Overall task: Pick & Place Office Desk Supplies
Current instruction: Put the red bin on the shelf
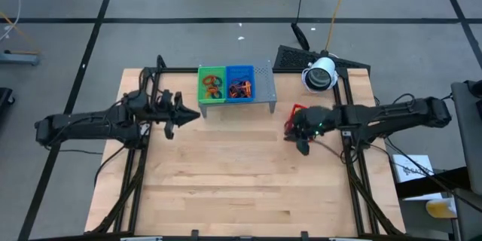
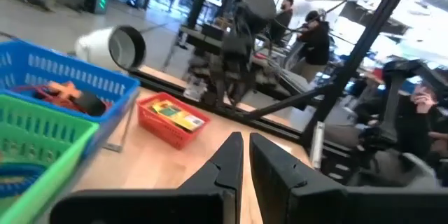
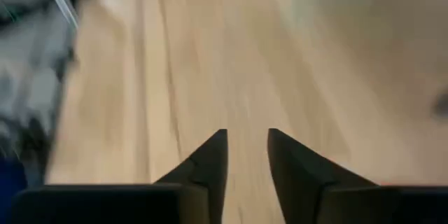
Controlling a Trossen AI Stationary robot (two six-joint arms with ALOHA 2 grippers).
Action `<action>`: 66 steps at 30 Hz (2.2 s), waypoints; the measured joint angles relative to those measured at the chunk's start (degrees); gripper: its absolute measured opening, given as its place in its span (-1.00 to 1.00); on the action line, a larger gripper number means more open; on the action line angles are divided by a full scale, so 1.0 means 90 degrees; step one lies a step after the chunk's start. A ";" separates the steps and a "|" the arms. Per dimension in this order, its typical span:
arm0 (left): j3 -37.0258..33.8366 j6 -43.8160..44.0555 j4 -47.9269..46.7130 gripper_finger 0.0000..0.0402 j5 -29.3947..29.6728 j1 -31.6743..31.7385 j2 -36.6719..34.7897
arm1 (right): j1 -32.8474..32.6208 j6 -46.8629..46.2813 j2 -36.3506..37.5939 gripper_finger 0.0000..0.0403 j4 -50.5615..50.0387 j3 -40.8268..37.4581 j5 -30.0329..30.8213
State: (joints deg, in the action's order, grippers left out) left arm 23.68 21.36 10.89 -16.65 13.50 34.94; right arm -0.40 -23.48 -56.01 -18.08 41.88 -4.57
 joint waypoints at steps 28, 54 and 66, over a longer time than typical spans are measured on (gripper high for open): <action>0.0170 -0.1324 0.0361 -0.84 0.1129 0.0040 -0.0032 | 0.0119 -0.0502 -0.1056 -0.30 -0.2193 -0.0006 0.0698; 0.0172 -0.1119 -0.0050 -0.84 0.1126 0.0038 -0.0032 | 0.0162 -0.0510 -0.1794 -0.30 -0.1734 -0.0449 0.0149; 0.0175 -0.1102 -0.0050 -0.84 0.1125 0.0038 -0.0032 | 0.0162 -0.0541 -0.2161 -0.38 -0.1326 -0.0494 0.0314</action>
State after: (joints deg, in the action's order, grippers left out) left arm 25.26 11.44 10.44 -6.52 13.85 34.65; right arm 1.06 -28.35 -75.46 -30.02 37.43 -1.74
